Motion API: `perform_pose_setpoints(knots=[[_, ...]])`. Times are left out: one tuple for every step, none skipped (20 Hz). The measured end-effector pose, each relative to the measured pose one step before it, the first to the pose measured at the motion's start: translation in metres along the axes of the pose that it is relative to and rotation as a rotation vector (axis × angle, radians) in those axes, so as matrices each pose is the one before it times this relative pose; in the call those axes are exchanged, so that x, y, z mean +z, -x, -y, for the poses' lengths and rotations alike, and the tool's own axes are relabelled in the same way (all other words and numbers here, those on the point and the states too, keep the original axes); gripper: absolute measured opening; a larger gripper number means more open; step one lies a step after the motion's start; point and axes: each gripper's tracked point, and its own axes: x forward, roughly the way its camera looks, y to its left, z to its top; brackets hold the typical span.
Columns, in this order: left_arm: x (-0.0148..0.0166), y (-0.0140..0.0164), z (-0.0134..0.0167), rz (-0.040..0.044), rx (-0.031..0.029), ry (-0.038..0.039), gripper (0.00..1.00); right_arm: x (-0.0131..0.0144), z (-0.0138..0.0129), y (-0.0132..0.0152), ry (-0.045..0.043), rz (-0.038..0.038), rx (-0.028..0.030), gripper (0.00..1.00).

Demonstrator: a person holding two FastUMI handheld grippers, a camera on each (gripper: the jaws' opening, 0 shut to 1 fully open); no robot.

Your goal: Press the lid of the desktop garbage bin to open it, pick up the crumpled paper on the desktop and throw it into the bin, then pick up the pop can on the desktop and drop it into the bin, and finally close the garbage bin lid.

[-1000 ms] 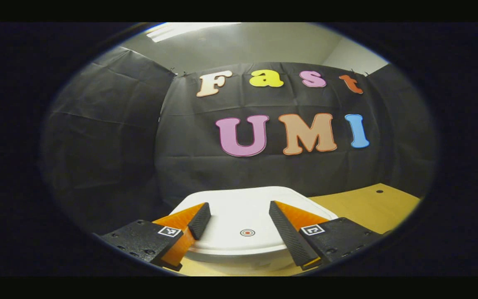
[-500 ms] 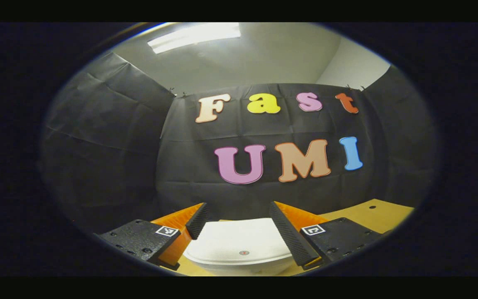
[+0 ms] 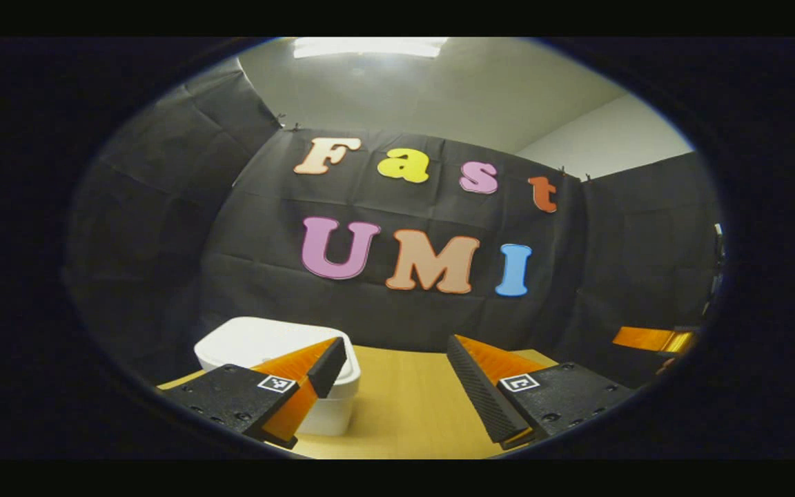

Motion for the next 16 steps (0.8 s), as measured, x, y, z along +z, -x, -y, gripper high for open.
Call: perform_pose_setpoints(knots=[[-0.0043, -0.00052, 0.00369, -0.01287, -0.00568, 0.00048, 0.91, -0.00128, 0.00161, 0.00022, -0.00225, -0.00315, -0.00132, 0.96], [-0.00333, -0.00009, 0.00444, -0.00795, -0.00874, -0.00306, 0.91, -0.00034, 0.00142, 0.00064, 0.00559, -0.00127, -0.00189, 0.96], [0.00102, -0.00037, 0.00183, 0.00186, -0.0064, -0.00473, 0.92, -0.00027, -0.00014, 0.00076, 0.00933, -0.0011, -0.00066, 0.96], [0.00313, -0.00178, -0.00027, 0.00617, -0.00121, -0.00535, 0.92, 0.00101, 0.0006, 0.00103, 0.00931, -0.00007, -0.00133, 0.96], [0.00166, -0.00158, -0.00022, 0.00112, -0.00151, -0.00458, 0.91, 0.00223, -0.00036, 0.00114, 0.00767, 0.00324, -0.0004, 0.96], [-0.00001, -0.0014, -0.00079, 0.00131, -0.00019, -0.00174, 0.92, 0.00211, -0.00008, 0.00122, 0.00447, 0.00654, -0.00081, 0.96], [0.00086, -0.00065, -0.00032, 0.0025, -0.00061, 0.00137, 0.92, 0.00177, 0.00033, 0.00062, 0.00344, 0.00581, -0.001, 0.96], [0.0001, -0.00028, -0.00003, 0.00055, -0.00134, 0.00307, 0.92, 0.00157, 0.00054, 0.00016, 0.00249, 0.00569, -0.00395, 0.96], [-0.00124, 0.00086, 0.00068, -0.00163, -0.0028, 0.00439, 0.92, 0.00075, 0.00062, 0.00015, -0.00134, 0.00508, -0.00284, 0.96], [-0.00184, 0.00074, 0.0015, -0.00443, -0.00925, 0.00593, 0.92, 0.00127, -0.00053, 0.00069, -0.00504, 0.00424, 0.00032, 0.96], [-0.00276, 0.00098, 0.00137, -0.00798, -0.00749, 0.0044, 0.92, 0.0004, -0.00188, 0.00147, -0.00553, 0.00281, 0.0002, 0.96], [-0.00284, 0.00003, -0.00046, -0.00648, -0.00499, 0.00254, 0.92, -0.00026, -0.00164, 0.00104, -0.00304, 0.00061, -0.00035, 0.96], [-0.00143, 0.00074, -0.0007, -0.00847, -0.0042, -0.00036, 0.92, -0.00253, -0.00125, 0.0005, 0.00003, -0.00117, -0.00286, 0.96], [-0.00227, 0.00069, -0.00038, -0.00505, -0.00468, -0.00249, 0.92, -0.00167, -0.00147, 0.00038, 0.00236, -0.00147, -0.00318, 0.96], [-0.00126, 0.0014, -0.00136, -0.00545, -0.00591, -0.00426, 0.92, -0.00212, -0.00277, 0.00099, 0.00348, -0.0017, -0.00421, 0.96], [-0.00023, 0.00095, -0.00182, -0.00294, -0.002, -0.0042, 0.92, -0.00173, -0.00224, 0.00038, 0.00354, -0.00368, -0.00424, 0.96]])
